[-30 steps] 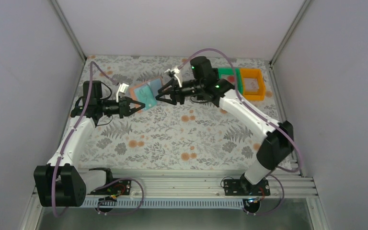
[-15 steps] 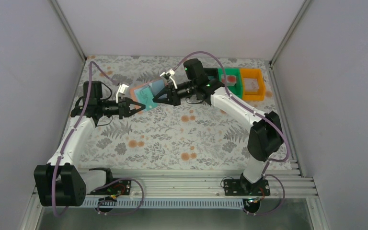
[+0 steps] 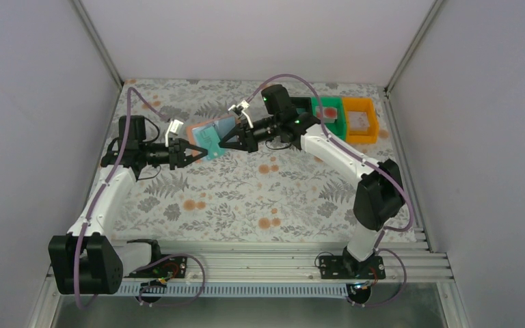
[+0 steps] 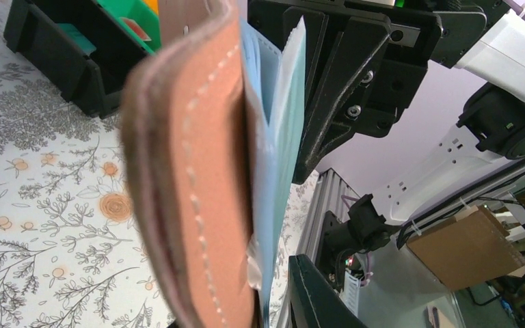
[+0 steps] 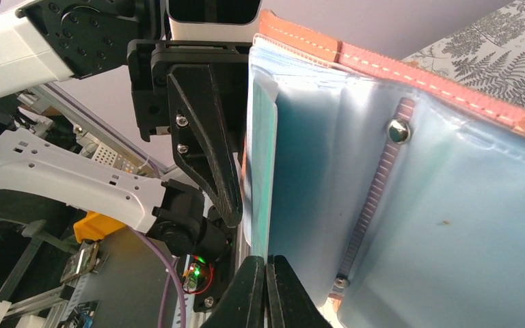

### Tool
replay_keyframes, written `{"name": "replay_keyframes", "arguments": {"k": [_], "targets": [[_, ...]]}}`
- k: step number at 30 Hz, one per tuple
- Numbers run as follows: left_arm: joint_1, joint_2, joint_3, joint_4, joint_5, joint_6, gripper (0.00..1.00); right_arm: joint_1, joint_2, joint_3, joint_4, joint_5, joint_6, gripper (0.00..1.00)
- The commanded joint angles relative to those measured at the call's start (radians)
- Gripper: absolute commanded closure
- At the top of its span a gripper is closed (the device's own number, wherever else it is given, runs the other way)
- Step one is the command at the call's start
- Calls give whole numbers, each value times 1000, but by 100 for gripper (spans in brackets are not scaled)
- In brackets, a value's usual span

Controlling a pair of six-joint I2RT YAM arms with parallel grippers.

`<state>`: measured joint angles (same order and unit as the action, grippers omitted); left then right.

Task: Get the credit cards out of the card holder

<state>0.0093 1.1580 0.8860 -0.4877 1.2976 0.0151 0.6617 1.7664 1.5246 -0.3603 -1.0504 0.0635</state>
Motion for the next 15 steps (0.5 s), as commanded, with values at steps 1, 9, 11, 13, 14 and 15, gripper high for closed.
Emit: {"name": "replay_keyframes", "arguments": {"k": [1,9,11,13,14,15], "targets": [[0,-20,22,37,42,18,82,4,-44,16,-43,28,-29,96],[0,-17,19,33,59,26,82,-11,-47,27,-78,53,-41,96],[0,-15,17,32,58,30,84,-12,-47,26,-77,53,-39,96],[-2,-12,18,30,58,31,90,-14,-47,26,-75,52,-39,96],[-2,-11,20,29,60,31,91,-14,-49,26,-72,52,-38,96],[-2,-12,20,29,64,33,91,-17,-51,29,-72,53,-37,96]]}}
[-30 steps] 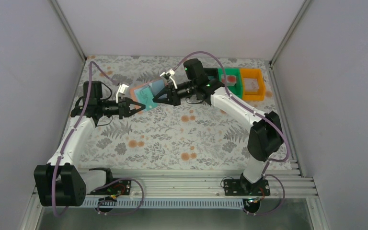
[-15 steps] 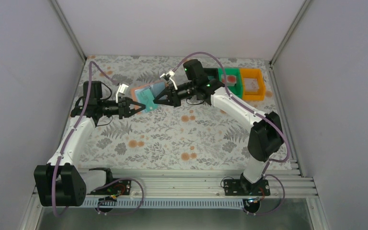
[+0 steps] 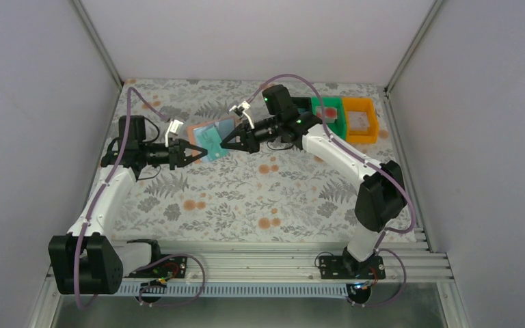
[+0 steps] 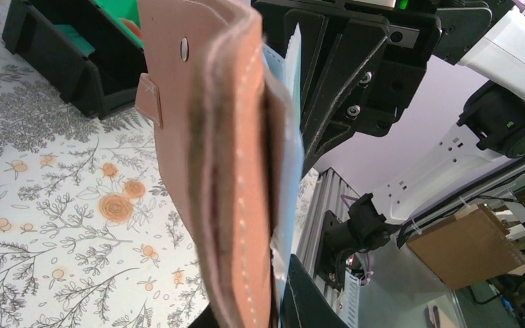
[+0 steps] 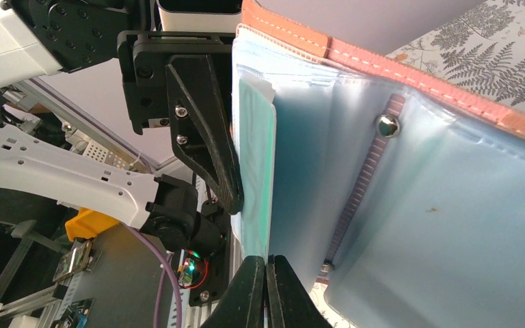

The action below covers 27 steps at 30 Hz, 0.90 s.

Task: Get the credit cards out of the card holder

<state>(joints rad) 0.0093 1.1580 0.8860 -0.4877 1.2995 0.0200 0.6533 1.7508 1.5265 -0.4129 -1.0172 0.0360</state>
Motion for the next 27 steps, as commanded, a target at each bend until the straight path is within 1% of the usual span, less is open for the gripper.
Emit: {"name": "replay_keyframes", "arguments": {"k": [1,2,3,4,5,9,14,19,27], "targets": [[-2,-12,19,28,66,29,90,-10,-37,26,-20,19,-9,96],[-2,-13,19,30,66,29,83,-14,-41,25,-18,19,-9,96],[-2,-15,19,29,65,27,80,-15,-42,26,-18,19,-7,96],[-2,-15,20,29,62,27,80,-16,-41,28,-18,15,-7,96],[-2,-16,21,30,61,24,81,-16,-41,31,-19,4,-8,96],[-2,-28,21,37,55,8,97,-14,-55,37,-26,8,2,96],[-2,-49,13,31,64,6,97,-13,-66,36,-45,1,-8,96],[-2,-47,17,2,85,50,98,-40,-76,41,-103,25,-59,96],[-2,-41,27,-26,113,85,98,-66,-73,74,-185,19,-125,96]]}}
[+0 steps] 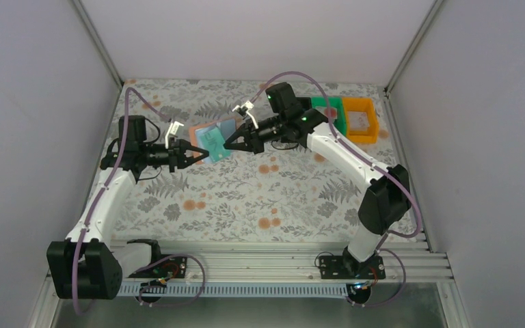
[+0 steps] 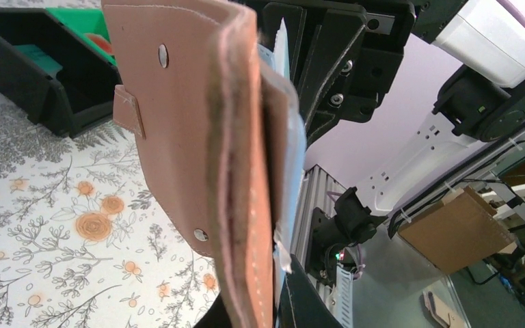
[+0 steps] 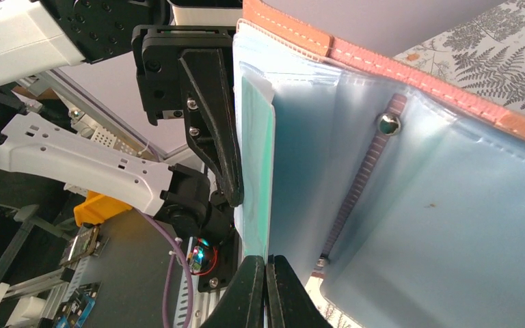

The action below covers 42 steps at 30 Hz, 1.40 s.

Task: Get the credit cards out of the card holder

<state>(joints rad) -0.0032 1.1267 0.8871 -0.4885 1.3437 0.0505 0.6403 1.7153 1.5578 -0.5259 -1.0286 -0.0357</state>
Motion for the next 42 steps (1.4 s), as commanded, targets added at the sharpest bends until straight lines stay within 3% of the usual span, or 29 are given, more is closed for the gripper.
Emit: {"name": "replay_keyframes", "arguments": {"k": [1,8,11,14,18,21,23,28,33,35,40,42], "targets": [[11,-11,26,-28,74,57,98,-54,-40,45,-81,32,-58,96],[4,-8,32,-27,77,52,97,-54,-45,39,-85,52,-57,96],[0,-4,28,-25,77,57,89,-54,-45,35,-83,41,-48,96],[-4,0,36,-32,75,62,88,-50,-45,43,-95,33,-47,96],[-6,-2,34,-36,78,68,88,-50,-74,34,-88,30,-56,96],[-8,-6,34,-37,77,66,97,-50,-77,21,-77,20,-42,96],[-18,6,42,-35,80,65,97,-50,-74,4,-56,-4,-28,96],[-38,18,45,-20,69,53,76,-40,-88,-27,34,-57,31,96],[-42,22,44,-15,73,53,70,2,-59,-2,66,-64,60,96],[-44,22,39,-15,73,58,74,14,-29,12,63,-63,58,96],[-44,27,38,-16,67,61,96,22,-21,14,50,-66,40,96],[-44,25,36,-22,69,66,98,22,-25,8,30,-60,22,96]]}}
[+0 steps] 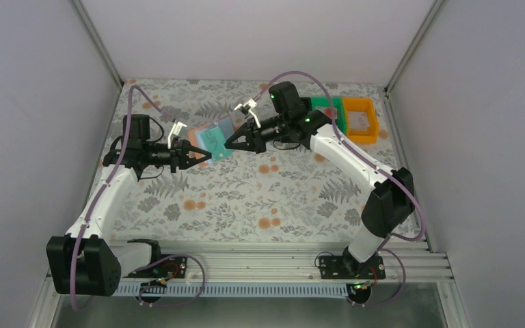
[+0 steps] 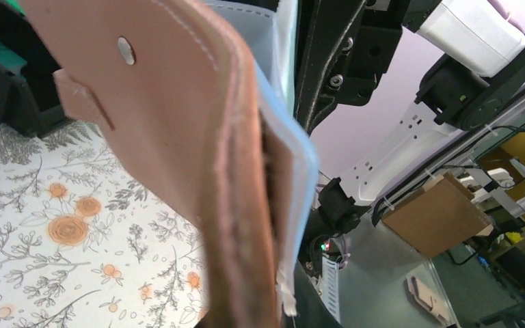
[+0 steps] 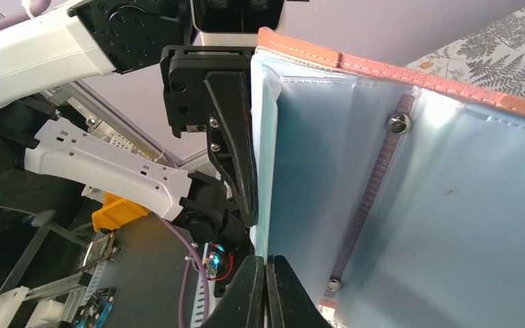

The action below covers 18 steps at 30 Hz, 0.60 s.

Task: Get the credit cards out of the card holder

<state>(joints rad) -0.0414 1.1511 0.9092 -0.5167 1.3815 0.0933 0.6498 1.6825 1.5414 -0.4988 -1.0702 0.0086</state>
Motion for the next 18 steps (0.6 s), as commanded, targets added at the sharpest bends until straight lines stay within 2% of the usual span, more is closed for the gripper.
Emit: {"name": "replay_keyframes", "arguments": {"k": [1,2,5,9,14,18], "targets": [[-6,-1,11,3,31,26,98,13,3,18,-10,-11,-33,96],[-6,-1,6,3,32,28,98,11,-5,12,-14,0,-42,96],[-6,4,10,-17,57,56,98,-10,-28,-22,-6,24,-44,85],[-11,8,35,-87,104,131,98,-39,-46,-22,-14,61,-38,83],[-12,10,84,-253,185,341,98,-44,-34,-17,13,57,-16,79],[-18,13,79,-164,104,214,98,-38,-32,-12,19,18,-24,69]]}}
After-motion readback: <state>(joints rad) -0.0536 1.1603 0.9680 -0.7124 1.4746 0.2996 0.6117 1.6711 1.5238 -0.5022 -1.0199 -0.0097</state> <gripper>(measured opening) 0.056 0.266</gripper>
